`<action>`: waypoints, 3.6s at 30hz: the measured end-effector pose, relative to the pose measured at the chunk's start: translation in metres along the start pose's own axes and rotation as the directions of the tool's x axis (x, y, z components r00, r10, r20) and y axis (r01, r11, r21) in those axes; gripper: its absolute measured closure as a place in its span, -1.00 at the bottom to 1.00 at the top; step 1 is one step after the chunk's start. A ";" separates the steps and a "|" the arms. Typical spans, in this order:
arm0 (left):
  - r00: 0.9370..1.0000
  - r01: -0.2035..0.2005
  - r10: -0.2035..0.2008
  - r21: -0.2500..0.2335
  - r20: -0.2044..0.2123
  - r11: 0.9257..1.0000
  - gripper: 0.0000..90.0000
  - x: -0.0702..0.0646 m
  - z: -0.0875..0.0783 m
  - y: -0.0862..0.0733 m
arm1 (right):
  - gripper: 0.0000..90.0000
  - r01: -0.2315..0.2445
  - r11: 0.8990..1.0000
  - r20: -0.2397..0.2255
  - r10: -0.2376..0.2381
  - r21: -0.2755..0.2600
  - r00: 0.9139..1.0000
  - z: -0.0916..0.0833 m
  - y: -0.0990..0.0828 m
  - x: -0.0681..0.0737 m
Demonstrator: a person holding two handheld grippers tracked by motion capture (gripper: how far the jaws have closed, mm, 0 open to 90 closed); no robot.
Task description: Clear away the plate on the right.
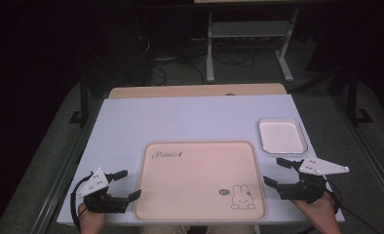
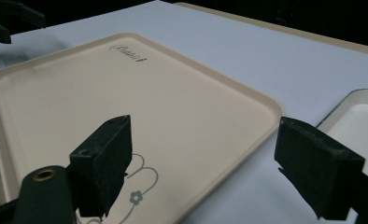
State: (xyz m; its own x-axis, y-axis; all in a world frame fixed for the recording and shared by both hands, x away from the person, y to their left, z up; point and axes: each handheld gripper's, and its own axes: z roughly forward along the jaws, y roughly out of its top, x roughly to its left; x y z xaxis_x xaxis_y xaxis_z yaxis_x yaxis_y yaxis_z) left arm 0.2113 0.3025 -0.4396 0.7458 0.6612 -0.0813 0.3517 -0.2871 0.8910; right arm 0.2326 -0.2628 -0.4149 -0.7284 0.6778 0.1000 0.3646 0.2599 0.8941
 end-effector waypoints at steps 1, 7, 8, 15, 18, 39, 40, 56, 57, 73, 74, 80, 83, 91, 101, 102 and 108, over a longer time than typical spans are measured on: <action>1.000 0.000 0.000 0.001 0.001 1.000 -0.69 0.000 0.000 0.000 | -0.59 -0.003 1.000 -0.001 0.003 0.002 1.000 -0.001 -0.001 -0.002; 1.000 -0.001 0.001 0.004 0.001 1.000 -0.69 0.000 0.001 0.000 | -0.59 -0.018 1.000 0.005 0.018 0.012 1.000 -0.007 -0.004 -0.008; 1.000 0.000 0.000 0.005 0.001 1.000 -0.69 0.000 0.001 0.000 | -0.59 -0.021 1.000 0.007 0.021 0.012 1.000 -0.008 -0.004 -0.009; 1.000 -0.001 0.001 0.007 -0.003 1.000 -0.69 0.000 0.001 -0.001 | -0.59 -0.040 0.999 0.016 0.040 0.017 0.999 -0.016 -0.007 -0.018; 1.000 -0.001 0.001 0.006 -0.004 1.000 -0.69 0.000 0.001 -0.001 | -0.60 -0.051 0.999 0.024 0.050 0.016 0.998 -0.019 -0.009 -0.023; 1.000 -0.006 0.006 0.010 -0.004 1.000 -0.69 0.000 0.002 0.000 | -0.60 -0.073 0.997 0.067 0.072 0.022 0.995 -0.039 -0.015 -0.044; 1.000 -0.006 0.006 0.010 -0.004 1.000 -0.69 -0.001 0.002 0.000 | -0.60 -0.073 0.997 0.067 0.072 0.022 0.995 -0.039 -0.015 -0.044; 1.000 -0.003 0.003 0.003 -0.009 1.000 -0.69 0.001 0.000 0.000 | -0.59 -0.102 0.993 0.109 0.096 0.053 0.989 -0.046 -0.015 -0.068; 1.000 -0.004 0.004 0.003 -0.008 1.000 -0.69 0.001 0.000 0.000 | -0.59 -0.107 0.993 0.109 0.100 0.057 0.989 -0.046 -0.015 -0.070; 1.000 0.004 -0.004 0.001 -0.007 1.000 -0.69 0.002 0.002 0.000 | -0.58 -0.151 0.984 0.159 0.135 0.096 0.978 -0.051 -0.009 -0.106; 1.000 0.005 -0.005 0.001 -0.007 1.000 -0.69 0.002 0.002 0.000 | -0.58 -0.161 0.982 0.164 0.143 0.098 0.976 -0.052 -0.009 -0.111; 1.000 0.006 -0.006 0.003 -0.007 1.000 -0.69 0.003 0.002 0.000 | -0.58 -0.190 0.976 0.177 0.170 0.106 0.969 -0.052 -0.009 -0.124; 1.000 0.011 -0.011 0.003 -0.006 1.000 -0.69 0.003 0.003 -0.001 | -0.56 -0.204 0.972 0.188 0.180 0.117 0.966 -0.050 -0.008 -0.131; 1.000 0.012 -0.012 0.003 -0.007 1.000 -0.69 0.003 0.003 -0.001 | -0.51 -0.254 0.958 0.206 0.223 0.134 0.953 -0.047 -0.006 -0.151; 1.000 0.018 -0.018 0.001 -0.009 1.000 -0.69 0.004 0.002 -0.001 | -0.46 -0.300 0.939 0.239 0.257 0.168 0.937 -0.036 -0.004 -0.170; 1.000 0.018 -0.018 0.001 -0.009 1.000 -0.69 0.004 0.002 -0.001 | -0.46 -0.305 0.937 0.241 0.260 0.172 0.935 -0.035 -0.003 -0.172; 1.000 0.027 -0.027 0.000 -0.010 1.000 -0.69 0.005 0.001 -0.002 | -0.38 -0.326 0.925 0.254 0.274 0.192 0.927 -0.030 -0.001 -0.182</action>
State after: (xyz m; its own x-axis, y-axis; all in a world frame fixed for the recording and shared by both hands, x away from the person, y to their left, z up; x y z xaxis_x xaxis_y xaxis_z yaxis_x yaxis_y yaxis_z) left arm 0.2150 0.3052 -0.4426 0.7301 0.6758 -0.1010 0.3717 -0.2689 0.8886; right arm 0.3471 -0.4068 -0.4205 -0.4280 0.8748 0.2271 0.6868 0.1515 0.7108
